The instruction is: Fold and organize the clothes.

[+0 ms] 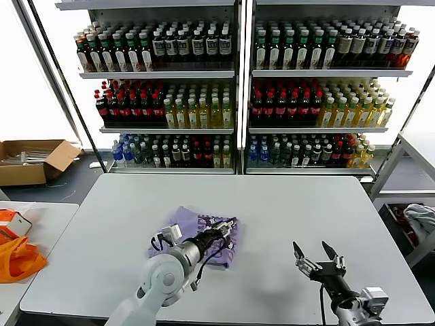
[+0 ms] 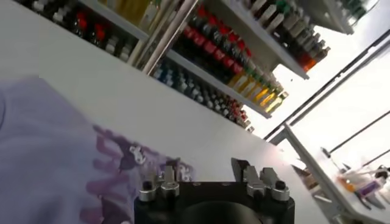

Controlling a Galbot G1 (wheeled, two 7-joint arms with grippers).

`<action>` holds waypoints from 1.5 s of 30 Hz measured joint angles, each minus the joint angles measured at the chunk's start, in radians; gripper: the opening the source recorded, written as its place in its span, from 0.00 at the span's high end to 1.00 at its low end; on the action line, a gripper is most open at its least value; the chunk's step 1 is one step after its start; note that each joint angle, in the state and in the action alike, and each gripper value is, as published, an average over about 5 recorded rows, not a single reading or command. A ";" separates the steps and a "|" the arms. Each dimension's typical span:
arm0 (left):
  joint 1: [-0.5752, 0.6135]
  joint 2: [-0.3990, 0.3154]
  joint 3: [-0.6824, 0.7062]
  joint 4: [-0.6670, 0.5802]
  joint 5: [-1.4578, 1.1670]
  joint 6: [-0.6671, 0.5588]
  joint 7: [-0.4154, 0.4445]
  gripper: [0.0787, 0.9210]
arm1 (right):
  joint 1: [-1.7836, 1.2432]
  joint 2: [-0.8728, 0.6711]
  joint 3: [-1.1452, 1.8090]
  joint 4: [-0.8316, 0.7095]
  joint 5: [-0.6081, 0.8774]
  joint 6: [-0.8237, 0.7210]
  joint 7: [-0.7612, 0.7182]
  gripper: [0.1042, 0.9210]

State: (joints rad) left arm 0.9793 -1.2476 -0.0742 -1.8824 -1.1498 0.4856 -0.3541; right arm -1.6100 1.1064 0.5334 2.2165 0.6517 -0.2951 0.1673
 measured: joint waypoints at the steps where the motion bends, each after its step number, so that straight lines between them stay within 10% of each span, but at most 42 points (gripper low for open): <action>1: 0.003 0.007 -0.010 -0.011 -0.002 -0.006 0.008 0.36 | 0.022 0.003 -0.022 -0.010 0.007 -0.010 0.009 0.12; 16: 0.145 0.156 -0.287 -0.200 0.040 -0.048 0.101 0.12 | 0.367 0.144 -0.407 -0.257 0.100 -0.126 0.142 0.16; 38: 0.285 0.187 -0.548 -0.284 0.056 -0.059 0.135 0.12 | 0.476 0.094 -0.520 -0.302 0.004 -0.213 0.114 0.91; 45: 0.289 0.178 -0.557 -0.290 0.064 -0.057 0.137 0.12 | 0.459 -0.048 -0.436 -0.265 -0.058 -0.246 0.004 0.97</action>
State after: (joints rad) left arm 1.2685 -1.0701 -0.6307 -2.1721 -1.0857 0.4284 -0.2175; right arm -1.1510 1.0582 0.0972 1.9518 0.5936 -0.5407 0.1714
